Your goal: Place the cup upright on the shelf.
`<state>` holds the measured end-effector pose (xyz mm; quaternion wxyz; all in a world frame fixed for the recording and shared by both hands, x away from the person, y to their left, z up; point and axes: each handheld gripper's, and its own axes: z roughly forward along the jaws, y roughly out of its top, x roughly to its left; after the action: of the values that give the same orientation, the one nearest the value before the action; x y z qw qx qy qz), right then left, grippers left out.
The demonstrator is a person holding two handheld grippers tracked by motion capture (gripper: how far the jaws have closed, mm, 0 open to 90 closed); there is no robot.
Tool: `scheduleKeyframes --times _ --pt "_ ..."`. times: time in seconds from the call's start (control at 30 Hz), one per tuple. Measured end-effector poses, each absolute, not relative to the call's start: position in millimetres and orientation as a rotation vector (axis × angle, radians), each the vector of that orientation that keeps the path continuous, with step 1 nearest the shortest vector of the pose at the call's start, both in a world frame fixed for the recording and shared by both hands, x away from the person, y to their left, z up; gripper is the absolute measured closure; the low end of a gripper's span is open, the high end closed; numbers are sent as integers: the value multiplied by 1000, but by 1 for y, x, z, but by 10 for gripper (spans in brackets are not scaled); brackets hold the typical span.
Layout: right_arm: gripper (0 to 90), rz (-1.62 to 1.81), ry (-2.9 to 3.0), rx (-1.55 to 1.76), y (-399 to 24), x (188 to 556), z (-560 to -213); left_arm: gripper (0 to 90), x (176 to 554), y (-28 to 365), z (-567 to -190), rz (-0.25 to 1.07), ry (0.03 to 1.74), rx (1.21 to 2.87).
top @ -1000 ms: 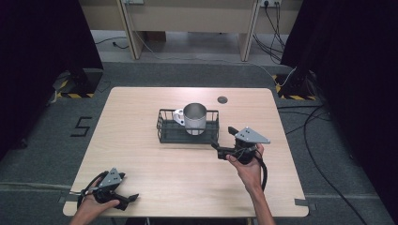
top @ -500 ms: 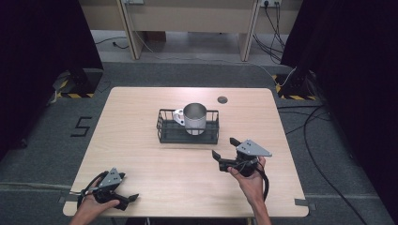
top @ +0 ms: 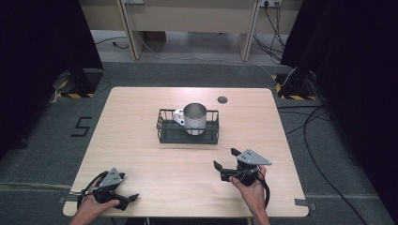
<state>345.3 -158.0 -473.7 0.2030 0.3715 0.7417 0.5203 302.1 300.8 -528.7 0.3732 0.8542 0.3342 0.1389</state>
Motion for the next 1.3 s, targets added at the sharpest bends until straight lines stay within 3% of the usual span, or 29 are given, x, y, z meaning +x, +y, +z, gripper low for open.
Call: scheduleKeyframes --times 1.3 --pt "152 1251 2241 1133 -169 302 -517 0 302 301 -529 358 859 2184"
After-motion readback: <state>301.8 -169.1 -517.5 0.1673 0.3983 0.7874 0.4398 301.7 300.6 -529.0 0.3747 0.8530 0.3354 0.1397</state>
